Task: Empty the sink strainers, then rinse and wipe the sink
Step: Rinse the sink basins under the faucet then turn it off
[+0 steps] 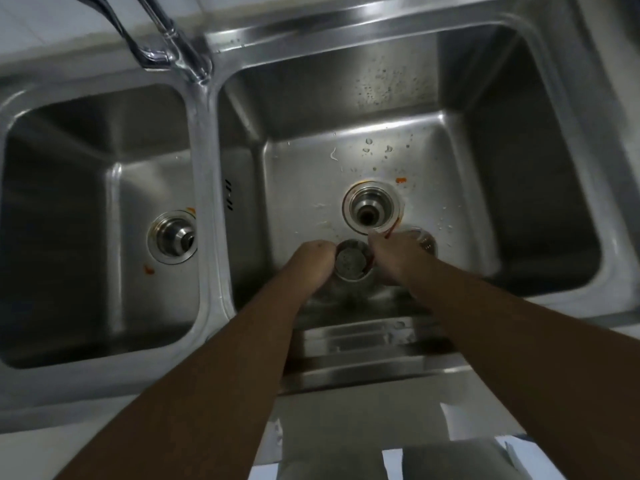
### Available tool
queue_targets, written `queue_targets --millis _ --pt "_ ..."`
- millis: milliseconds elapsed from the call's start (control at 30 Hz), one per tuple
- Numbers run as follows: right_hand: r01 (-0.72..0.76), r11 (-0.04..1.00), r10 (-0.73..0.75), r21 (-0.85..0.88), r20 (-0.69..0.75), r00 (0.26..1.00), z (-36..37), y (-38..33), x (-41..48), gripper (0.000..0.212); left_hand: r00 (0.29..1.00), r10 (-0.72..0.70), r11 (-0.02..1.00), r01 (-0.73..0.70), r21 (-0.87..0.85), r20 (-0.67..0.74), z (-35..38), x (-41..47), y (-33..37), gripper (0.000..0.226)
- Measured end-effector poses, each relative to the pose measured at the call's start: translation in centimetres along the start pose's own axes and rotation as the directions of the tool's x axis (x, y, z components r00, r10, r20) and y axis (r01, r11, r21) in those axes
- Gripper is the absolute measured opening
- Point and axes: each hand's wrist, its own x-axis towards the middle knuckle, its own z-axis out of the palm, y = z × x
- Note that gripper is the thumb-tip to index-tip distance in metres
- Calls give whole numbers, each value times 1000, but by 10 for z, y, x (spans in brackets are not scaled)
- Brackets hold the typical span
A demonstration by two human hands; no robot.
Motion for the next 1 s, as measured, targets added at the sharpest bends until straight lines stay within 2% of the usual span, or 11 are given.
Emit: queue_targets --millis 100,233,300,400,467,567,667,733,800,867,1000 --pt "50 989 -34 -136 117 993 1 3 4 37 999 2 959 -14 283 43 6 2 -1 27" --pt "98 990 -82 -99 161 984 -5 -4 -7 45 1000 -2 971 -3 239 21 2 -21 1 28" --pt "127 992 -125 -25 53 991 -19 -7 -17 49 998 13 993 -7 116 -54 5 -39 11 43" --pt "266 941 -227 207 -193 954 -59 -2 -34 40 970 191 981 -182 75 -148 17 -62 48 47" --pt "389 884 -292 259 -344 893 -99 5 -45 30 929 332 943 -324 72 -165 31 -74 85 45" --pt "568 781 -348 258 -576 740 -166 18 -61 23 850 496 868 -492 71 -178 58 -87 147 49" --pt "685 683 -328 251 -733 596 -230 39 -66 19 777 606 791 -567 229 -169 90 -89 209 56" --pt "735 664 -365 138 -798 479 -266 53 -63 23 719 688 706 -627 330 -105 113 -88 244 61" --pt "718 692 -439 -79 -835 331 -296 68 -54 26 684 730 609 -640 468 -14 135 -82 272 69" --pt "659 721 -490 -213 -829 269 -319 82 -39 27 697 711 530 -617 581 91 155 -73 291 78" --pt "566 742 -580 -359 -767 274 -346 103 -9 26 795 579 494 -517 699 179 181 -55 302 89"
